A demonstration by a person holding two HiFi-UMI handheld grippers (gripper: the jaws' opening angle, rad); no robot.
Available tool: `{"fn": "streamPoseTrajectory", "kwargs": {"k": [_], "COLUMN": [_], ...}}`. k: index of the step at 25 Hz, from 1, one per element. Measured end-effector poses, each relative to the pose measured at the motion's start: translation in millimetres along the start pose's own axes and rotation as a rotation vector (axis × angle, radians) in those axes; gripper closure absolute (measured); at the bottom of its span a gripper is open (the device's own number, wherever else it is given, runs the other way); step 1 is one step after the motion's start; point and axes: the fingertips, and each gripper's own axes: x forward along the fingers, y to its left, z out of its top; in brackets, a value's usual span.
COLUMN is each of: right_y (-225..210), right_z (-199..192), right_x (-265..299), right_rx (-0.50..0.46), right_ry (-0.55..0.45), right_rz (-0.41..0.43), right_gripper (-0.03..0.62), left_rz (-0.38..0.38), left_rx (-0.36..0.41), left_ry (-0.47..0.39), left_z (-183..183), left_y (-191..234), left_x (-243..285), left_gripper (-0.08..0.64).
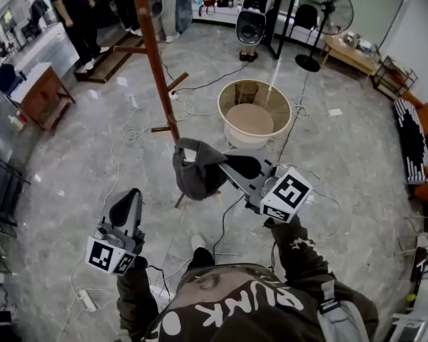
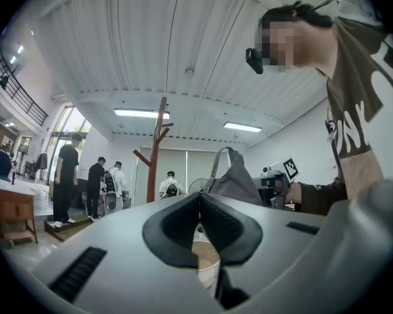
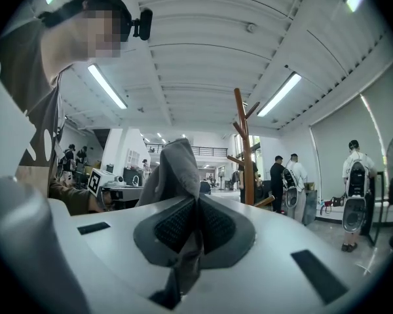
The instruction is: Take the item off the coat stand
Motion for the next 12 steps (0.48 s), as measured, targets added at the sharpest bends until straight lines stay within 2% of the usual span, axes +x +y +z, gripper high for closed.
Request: {"fn": "streamPoseTrajectory", "kwargs": {"k": [7,12], "right_y": [52.7,82.8], "right_z": [-7.4,-6.4], "right_x": [-83.8,-125.2], "right_rx": [0.027,0.052], "right_ry": [-0.009,-0.015], "right_rz": [0.079,0.113], "right_gripper": [0.578,0.578], "left_rz": [0.051,0.068], "left_rx": [0.021,0.043], "left_ry": [0.032,0.052], "left_z": [2.8,17.2], "left_y": [-110.9,-166.0], "left_x": [-35.2,-53.9], "left_gripper": [0.555,0.555]}}
